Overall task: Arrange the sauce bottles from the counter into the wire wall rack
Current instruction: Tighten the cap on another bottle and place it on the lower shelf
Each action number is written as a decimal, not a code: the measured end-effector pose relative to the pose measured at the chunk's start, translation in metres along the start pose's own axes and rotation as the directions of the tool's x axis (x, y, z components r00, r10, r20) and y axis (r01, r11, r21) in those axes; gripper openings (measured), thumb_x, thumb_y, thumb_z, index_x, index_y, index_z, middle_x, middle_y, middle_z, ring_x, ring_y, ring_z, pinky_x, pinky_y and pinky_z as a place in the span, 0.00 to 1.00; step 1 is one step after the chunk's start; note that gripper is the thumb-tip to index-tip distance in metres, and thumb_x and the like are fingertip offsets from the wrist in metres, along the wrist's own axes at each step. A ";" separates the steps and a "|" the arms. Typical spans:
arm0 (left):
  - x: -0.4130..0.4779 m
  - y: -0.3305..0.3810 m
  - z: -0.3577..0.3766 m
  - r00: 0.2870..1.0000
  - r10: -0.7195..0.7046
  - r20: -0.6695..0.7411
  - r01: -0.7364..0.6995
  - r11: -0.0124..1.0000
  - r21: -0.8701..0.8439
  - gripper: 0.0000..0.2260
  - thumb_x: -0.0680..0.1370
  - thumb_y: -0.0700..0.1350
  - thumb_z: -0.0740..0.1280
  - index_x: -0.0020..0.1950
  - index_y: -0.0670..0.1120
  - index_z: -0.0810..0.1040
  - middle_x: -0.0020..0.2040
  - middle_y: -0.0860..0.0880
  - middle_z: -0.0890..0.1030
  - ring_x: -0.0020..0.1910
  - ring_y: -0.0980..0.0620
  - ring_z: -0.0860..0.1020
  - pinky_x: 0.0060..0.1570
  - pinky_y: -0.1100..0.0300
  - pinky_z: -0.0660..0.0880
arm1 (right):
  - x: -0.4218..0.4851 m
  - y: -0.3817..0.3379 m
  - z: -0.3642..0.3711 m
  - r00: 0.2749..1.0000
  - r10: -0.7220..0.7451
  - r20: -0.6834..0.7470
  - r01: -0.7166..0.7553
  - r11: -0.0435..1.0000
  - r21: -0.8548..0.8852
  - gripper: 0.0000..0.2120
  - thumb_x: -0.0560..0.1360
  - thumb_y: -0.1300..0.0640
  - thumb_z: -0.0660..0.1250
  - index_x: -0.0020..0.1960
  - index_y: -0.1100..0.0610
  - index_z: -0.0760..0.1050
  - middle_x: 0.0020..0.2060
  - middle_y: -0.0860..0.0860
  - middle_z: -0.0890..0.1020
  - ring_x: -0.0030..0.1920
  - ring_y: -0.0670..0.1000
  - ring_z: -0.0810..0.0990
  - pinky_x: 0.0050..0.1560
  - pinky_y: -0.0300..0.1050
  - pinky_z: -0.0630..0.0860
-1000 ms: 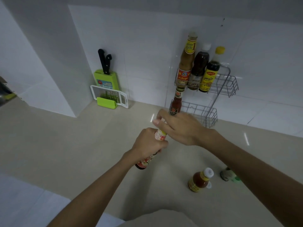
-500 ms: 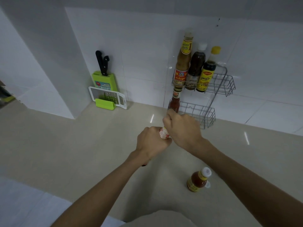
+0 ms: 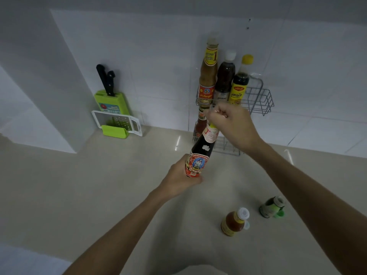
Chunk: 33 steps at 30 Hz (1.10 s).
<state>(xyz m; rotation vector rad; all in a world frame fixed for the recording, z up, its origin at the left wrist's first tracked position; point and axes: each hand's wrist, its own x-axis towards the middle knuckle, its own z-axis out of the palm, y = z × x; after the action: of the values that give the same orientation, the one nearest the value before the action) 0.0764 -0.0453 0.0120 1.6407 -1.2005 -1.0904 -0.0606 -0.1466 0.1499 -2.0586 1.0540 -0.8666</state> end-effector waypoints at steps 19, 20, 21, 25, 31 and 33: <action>0.189 0.001 -0.006 0.975 -0.216 0.048 0.211 0.974 0.081 0.51 0.70 0.42 0.76 0.80 0.48 0.41 0.81 0.46 0.47 0.79 0.45 0.51 0.77 0.47 0.55 | 0.062 0.185 0.069 0.940 0.228 -0.252 -0.228 0.973 0.031 0.17 0.68 0.62 0.75 0.51 0.51 0.73 0.46 0.48 0.80 0.45 0.47 0.78 0.41 0.38 0.74; 0.198 0.002 -0.007 0.973 -0.225 0.060 0.220 0.973 0.072 0.53 0.69 0.42 0.77 0.80 0.49 0.40 0.81 0.46 0.47 0.79 0.45 0.51 0.76 0.46 0.54 | 0.071 0.192 0.074 0.933 0.261 -0.247 -0.264 0.964 0.021 0.15 0.69 0.61 0.74 0.51 0.53 0.73 0.45 0.48 0.80 0.44 0.48 0.78 0.40 0.38 0.74; 0.205 0.002 -0.009 0.969 -0.238 0.073 0.234 0.971 0.060 0.54 0.69 0.42 0.77 0.79 0.50 0.39 0.81 0.46 0.47 0.79 0.45 0.51 0.76 0.45 0.55 | 0.077 0.198 0.078 0.926 0.297 -0.233 -0.301 0.953 0.019 0.13 0.69 0.61 0.73 0.51 0.55 0.74 0.44 0.48 0.80 0.45 0.49 0.79 0.40 0.39 0.74; 0.222 -0.003 -0.011 0.949 -0.271 0.162 0.271 0.962 0.021 0.51 0.70 0.33 0.73 0.80 0.50 0.39 0.80 0.50 0.50 0.78 0.48 0.54 0.73 0.54 0.58 | 0.096 0.211 0.086 0.917 0.378 -0.128 -0.378 0.926 0.028 0.14 0.71 0.64 0.69 0.55 0.56 0.71 0.46 0.49 0.79 0.49 0.52 0.78 0.39 0.36 0.70; 0.228 -0.011 -0.005 0.950 -0.237 0.202 0.250 0.967 -0.043 0.44 0.70 0.27 0.68 0.79 0.50 0.50 0.66 0.50 0.68 0.65 0.51 0.68 0.60 0.57 0.68 | 0.113 0.222 0.091 0.937 0.349 0.020 -0.344 0.932 -0.118 0.22 0.73 0.61 0.69 0.62 0.57 0.64 0.58 0.57 0.80 0.56 0.60 0.80 0.47 0.50 0.76; 0.228 -0.011 -0.004 0.948 -0.250 0.198 0.265 0.963 -0.055 0.45 0.70 0.27 0.69 0.78 0.51 0.50 0.65 0.51 0.68 0.63 0.51 0.68 0.60 0.56 0.69 | 0.112 0.224 0.093 0.936 0.352 0.027 -0.346 0.930 -0.122 0.20 0.73 0.61 0.68 0.62 0.57 0.63 0.58 0.58 0.80 0.55 0.61 0.80 0.47 0.52 0.77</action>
<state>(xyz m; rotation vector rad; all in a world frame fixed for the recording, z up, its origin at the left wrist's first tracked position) 0.1225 -0.2636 -0.0371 1.6939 -1.0633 -1.4683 -0.0289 -0.3214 -0.0499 -1.8896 1.4179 -0.5821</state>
